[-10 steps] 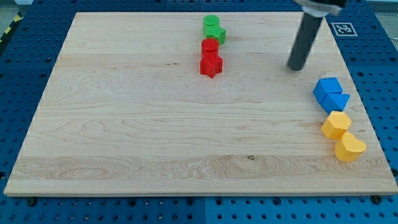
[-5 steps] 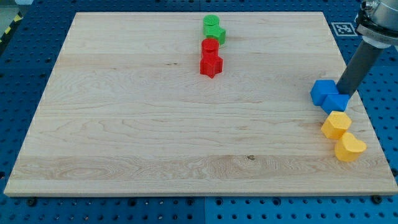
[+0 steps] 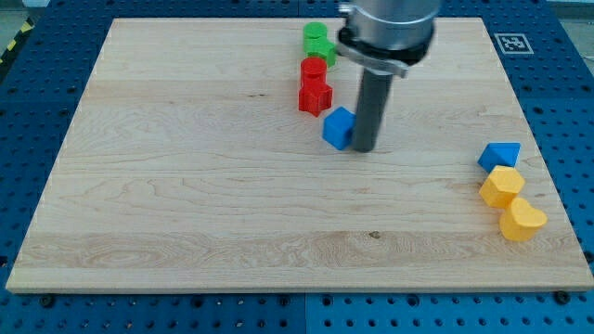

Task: Push the blue cube towards top center

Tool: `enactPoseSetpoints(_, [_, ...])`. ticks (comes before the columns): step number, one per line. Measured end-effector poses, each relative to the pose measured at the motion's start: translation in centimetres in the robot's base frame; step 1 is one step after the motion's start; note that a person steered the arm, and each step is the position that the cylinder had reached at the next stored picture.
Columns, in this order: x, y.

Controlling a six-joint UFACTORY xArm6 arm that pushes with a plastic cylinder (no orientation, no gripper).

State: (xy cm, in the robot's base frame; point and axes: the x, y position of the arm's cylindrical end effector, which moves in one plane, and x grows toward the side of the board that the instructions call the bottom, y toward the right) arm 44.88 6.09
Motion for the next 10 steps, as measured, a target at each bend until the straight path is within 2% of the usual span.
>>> enactPoseSetpoints(2, [-3.0,-6.9])
enactPoseSetpoints(4, [-2.3,-11.7])
enactPoseSetpoints(5, [-1.7,-9.1])
enactPoseSetpoints(7, [-4.7,-3.6])
enactPoseSetpoints(10, [-6.8,-11.8])
